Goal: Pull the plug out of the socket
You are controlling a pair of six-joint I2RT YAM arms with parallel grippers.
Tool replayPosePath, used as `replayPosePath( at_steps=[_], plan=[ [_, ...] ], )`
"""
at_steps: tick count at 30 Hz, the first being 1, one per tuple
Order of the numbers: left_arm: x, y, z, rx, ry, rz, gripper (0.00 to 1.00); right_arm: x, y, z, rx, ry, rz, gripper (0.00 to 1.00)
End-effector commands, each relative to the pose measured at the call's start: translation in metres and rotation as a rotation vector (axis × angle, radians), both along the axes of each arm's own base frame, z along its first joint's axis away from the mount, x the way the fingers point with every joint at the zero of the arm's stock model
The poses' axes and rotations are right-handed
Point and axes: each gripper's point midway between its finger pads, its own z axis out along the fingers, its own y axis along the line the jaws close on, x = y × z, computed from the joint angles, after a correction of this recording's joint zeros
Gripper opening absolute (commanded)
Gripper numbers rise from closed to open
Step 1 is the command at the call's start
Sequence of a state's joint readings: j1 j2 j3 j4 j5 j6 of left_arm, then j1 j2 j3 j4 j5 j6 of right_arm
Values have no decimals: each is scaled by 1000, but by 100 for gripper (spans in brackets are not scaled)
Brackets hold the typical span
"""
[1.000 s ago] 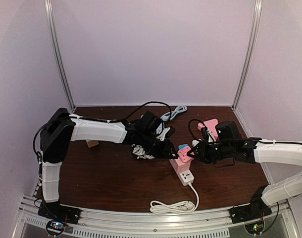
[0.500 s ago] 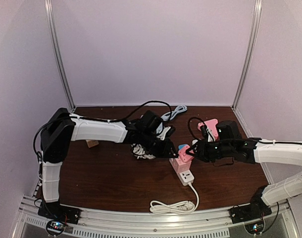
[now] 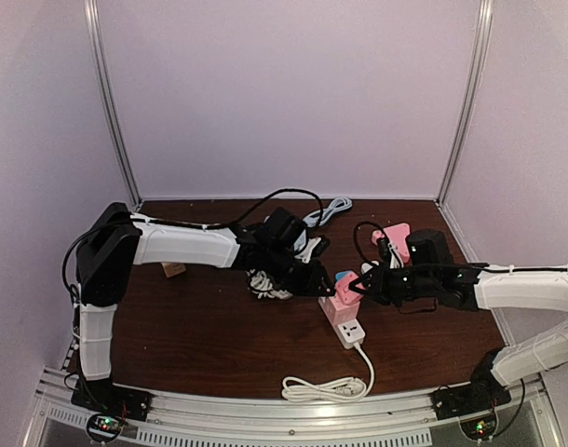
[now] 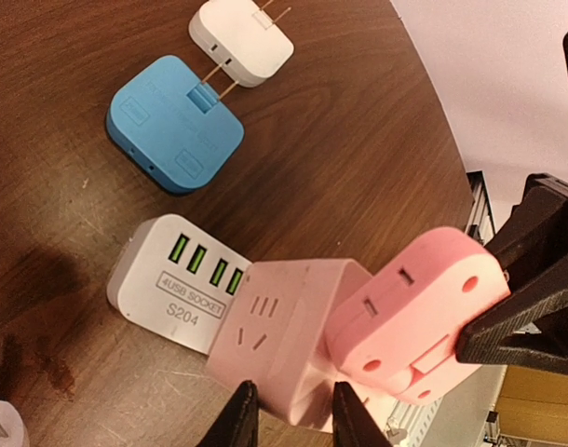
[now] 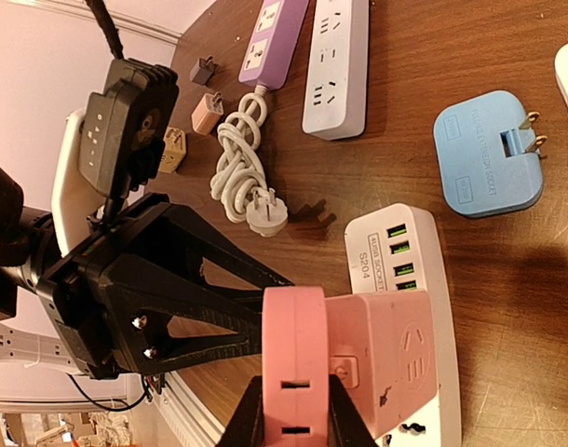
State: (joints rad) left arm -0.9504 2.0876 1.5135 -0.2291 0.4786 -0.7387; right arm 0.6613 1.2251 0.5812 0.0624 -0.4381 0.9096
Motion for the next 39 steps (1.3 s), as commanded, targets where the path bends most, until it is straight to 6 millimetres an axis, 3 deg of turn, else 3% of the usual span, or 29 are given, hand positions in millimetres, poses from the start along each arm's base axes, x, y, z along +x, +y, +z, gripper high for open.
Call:
replayPosePath(
  at_steps=[1, 9, 20, 30, 35, 39],
  plan=[
    [-1, 6, -26, 95, 0, 18, 26, 1, 2, 8, 57, -6, -23, 10],
    [-4, 13, -40, 146, 7, 23, 24, 4, 3, 23, 139, -31, -55, 5],
    [-4, 13, -43, 161, 1, 27, 22, 7, 1, 53, 175, -108, -66, 1],
    [-3, 11, -42, 159, -6, 23, 22, 11, 0, 64, 145, -132, -66, 1],
    [-2, 7, -33, 139, -15, 17, 22, 14, -4, 66, 97, -138, -77, 1],
    [4, -3, -11, 89, -42, 10, 22, 23, -29, 54, -101, -129, -158, 1]
  ],
)
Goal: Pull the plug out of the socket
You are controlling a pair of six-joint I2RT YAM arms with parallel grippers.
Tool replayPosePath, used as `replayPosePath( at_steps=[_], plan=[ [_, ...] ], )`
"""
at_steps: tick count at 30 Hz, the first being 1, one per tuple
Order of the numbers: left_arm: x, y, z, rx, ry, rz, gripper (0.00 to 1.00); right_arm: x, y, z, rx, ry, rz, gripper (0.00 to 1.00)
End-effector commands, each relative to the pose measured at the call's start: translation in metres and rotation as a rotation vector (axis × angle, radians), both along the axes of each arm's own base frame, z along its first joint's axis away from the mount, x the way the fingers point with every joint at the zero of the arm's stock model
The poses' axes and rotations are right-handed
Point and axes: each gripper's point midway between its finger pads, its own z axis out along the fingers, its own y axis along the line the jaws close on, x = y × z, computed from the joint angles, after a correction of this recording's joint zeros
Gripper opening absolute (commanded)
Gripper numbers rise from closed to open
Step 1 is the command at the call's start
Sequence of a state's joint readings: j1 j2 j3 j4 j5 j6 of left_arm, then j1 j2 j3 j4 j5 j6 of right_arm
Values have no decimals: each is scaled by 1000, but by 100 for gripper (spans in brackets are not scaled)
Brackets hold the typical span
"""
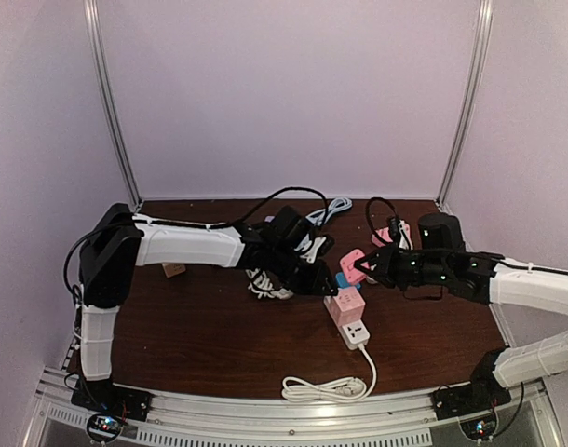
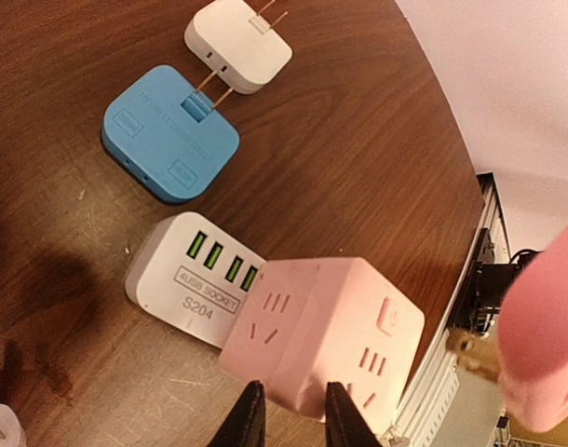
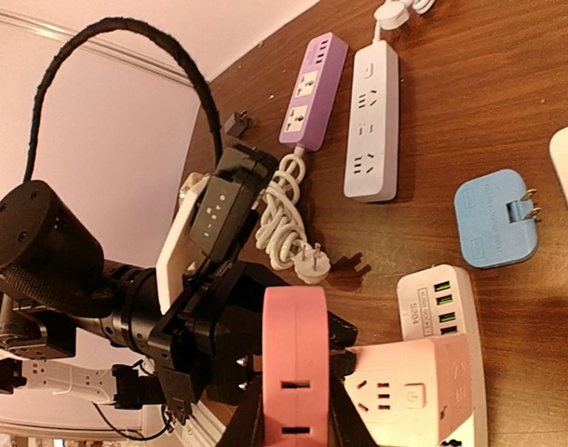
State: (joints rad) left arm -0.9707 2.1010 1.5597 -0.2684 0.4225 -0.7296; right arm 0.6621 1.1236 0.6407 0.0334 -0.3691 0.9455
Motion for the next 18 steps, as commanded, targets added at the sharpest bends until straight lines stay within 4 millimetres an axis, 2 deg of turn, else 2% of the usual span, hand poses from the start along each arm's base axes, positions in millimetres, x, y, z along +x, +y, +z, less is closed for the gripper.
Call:
replayPosePath(
  at_steps=[1, 8, 13, 18],
  plan=[
    [3, -1, -4, 42, -17, -7, 22, 14, -32, -2, -219, -16, -116, 1],
    [17, -20, 61, -63, -107, -13, 25, 22, -88, -24, -474, 35, -276, 0],
    [20, -18, 76, -74, -143, -3, 26, 20, -128, -53, -667, 101, -372, 1],
    [22, -6, 83, -67, -173, 4, 26, 22, -146, -74, -797, 127, -408, 4]
  ],
)
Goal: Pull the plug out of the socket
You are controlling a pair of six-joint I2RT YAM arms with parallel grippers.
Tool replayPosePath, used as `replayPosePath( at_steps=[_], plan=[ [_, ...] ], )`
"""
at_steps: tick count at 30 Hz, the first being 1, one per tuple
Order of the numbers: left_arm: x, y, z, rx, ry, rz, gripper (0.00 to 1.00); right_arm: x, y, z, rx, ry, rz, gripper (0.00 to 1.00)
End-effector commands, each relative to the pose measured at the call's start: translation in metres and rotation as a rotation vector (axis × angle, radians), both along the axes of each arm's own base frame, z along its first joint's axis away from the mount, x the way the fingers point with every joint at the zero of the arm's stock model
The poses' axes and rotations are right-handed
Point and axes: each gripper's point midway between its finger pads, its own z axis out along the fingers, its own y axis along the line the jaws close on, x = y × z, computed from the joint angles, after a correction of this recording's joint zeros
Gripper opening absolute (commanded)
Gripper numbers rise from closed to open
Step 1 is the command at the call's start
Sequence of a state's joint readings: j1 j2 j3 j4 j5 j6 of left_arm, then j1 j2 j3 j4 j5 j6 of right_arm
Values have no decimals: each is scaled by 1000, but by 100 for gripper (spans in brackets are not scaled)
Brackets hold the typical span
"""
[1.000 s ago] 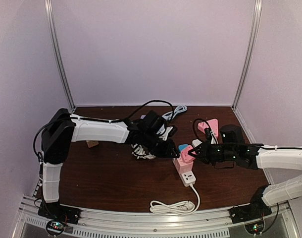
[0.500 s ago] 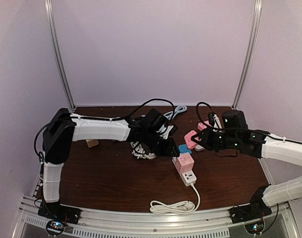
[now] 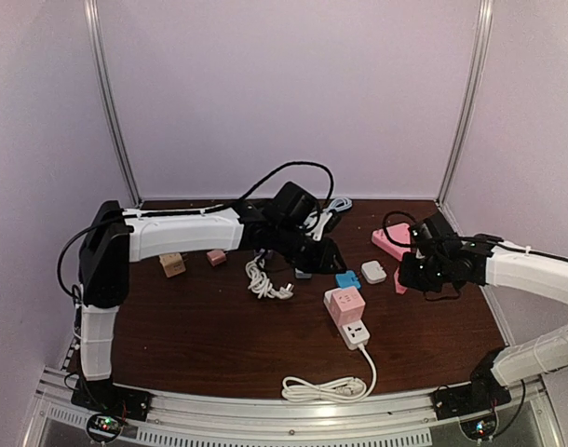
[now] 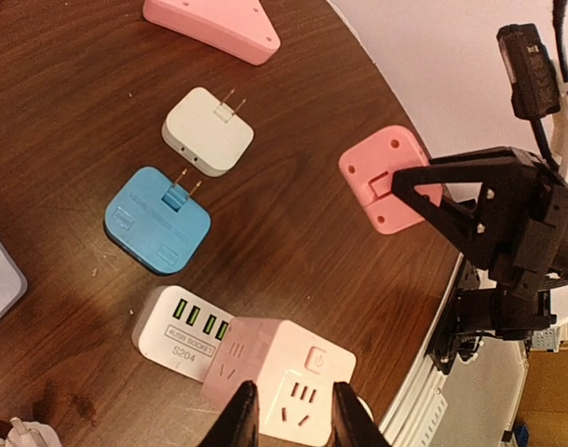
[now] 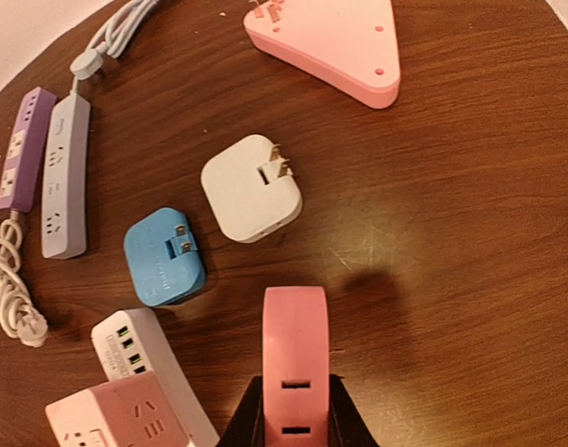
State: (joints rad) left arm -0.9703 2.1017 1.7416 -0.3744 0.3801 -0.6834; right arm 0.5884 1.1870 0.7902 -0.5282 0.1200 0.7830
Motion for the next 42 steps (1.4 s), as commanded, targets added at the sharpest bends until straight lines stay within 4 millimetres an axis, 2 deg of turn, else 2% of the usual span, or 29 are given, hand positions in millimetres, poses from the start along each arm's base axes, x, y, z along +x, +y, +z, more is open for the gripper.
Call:
replayPosePath(
  at_steps=[1, 5, 10, 22, 26, 32, 42],
  plan=[
    [3, 14, 28, -21, -75, 9, 27, 1, -30, -18, -193, 28, -58, 6],
    [5, 31, 29, -6, -85, 33, 26, 4, -39, -35, -298, 79, -62, 8],
    [9, 51, 31, 11, -109, 68, 26, 10, -41, -50, -369, 113, -54, 15],
    [6, 65, 29, 27, -126, 93, 26, 12, -23, -59, -353, 120, 4, 38],
    [6, 64, 29, 25, -127, 94, 27, 13, -14, -53, -313, 102, 21, 40],
    [6, 65, 25, 33, -121, 95, 27, 13, 3, -34, -253, 54, 74, 46],
    [7, 70, 16, 51, -107, 110, 27, -2, 54, 7, -146, -35, 271, 71]
  ],
)
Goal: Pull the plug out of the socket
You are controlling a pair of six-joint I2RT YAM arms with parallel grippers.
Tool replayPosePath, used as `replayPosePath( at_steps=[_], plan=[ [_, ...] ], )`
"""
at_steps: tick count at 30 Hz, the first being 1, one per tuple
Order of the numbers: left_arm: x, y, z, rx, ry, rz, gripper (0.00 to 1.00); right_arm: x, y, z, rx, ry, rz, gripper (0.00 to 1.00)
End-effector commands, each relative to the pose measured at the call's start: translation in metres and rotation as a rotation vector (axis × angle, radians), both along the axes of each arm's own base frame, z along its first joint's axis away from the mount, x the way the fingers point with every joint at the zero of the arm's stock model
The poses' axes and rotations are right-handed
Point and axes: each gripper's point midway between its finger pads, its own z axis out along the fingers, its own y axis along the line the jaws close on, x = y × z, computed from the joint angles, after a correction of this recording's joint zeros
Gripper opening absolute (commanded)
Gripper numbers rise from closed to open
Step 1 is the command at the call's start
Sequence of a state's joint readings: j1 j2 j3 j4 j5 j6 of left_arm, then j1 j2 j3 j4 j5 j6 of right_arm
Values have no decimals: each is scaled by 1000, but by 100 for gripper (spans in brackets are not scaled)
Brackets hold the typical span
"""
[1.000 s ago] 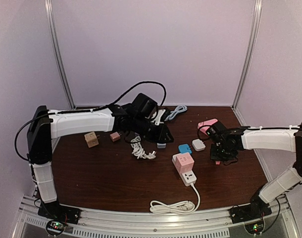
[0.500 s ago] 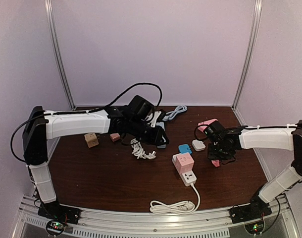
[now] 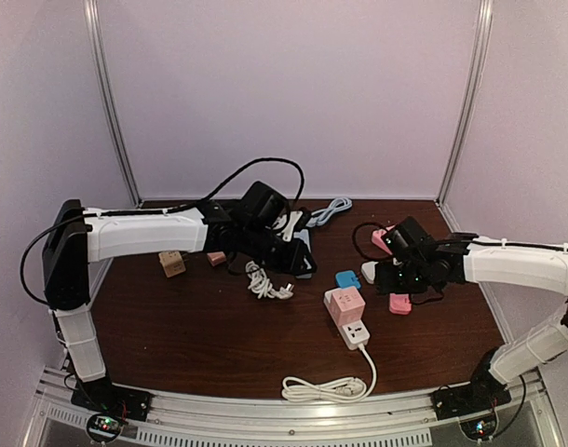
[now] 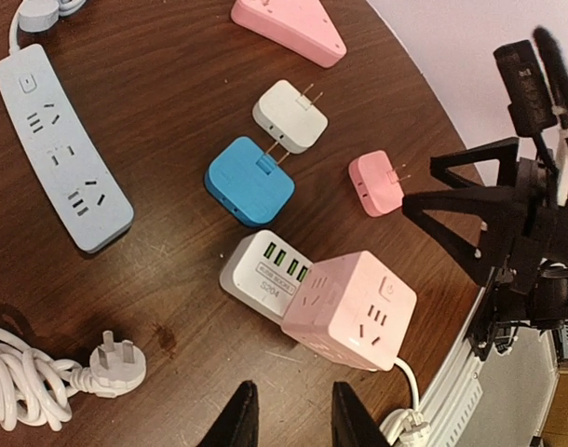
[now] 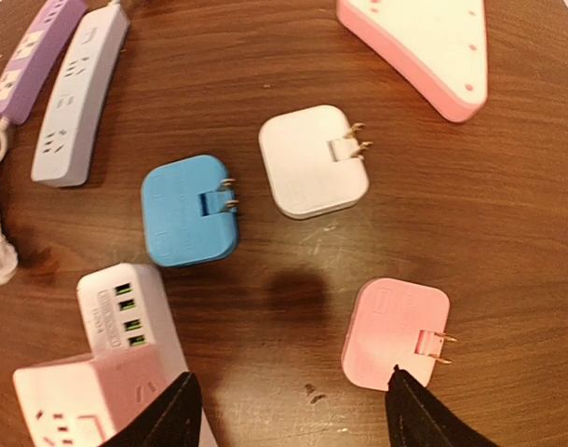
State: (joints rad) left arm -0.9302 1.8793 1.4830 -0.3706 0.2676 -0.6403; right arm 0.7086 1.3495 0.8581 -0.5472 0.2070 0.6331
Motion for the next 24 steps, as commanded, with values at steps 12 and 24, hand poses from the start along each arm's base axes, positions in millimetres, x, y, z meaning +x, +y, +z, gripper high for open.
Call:
replayPosePath(
  at_steps=[12, 24],
  plan=[
    [11, 13, 6, -13, -34, 59, 27, -24, 67, 57, 126, -77, 217, 90],
    [13, 22, 3, -10, -33, 94, 31, -39, 102, 34, 91, -7, 322, 98]
  ],
)
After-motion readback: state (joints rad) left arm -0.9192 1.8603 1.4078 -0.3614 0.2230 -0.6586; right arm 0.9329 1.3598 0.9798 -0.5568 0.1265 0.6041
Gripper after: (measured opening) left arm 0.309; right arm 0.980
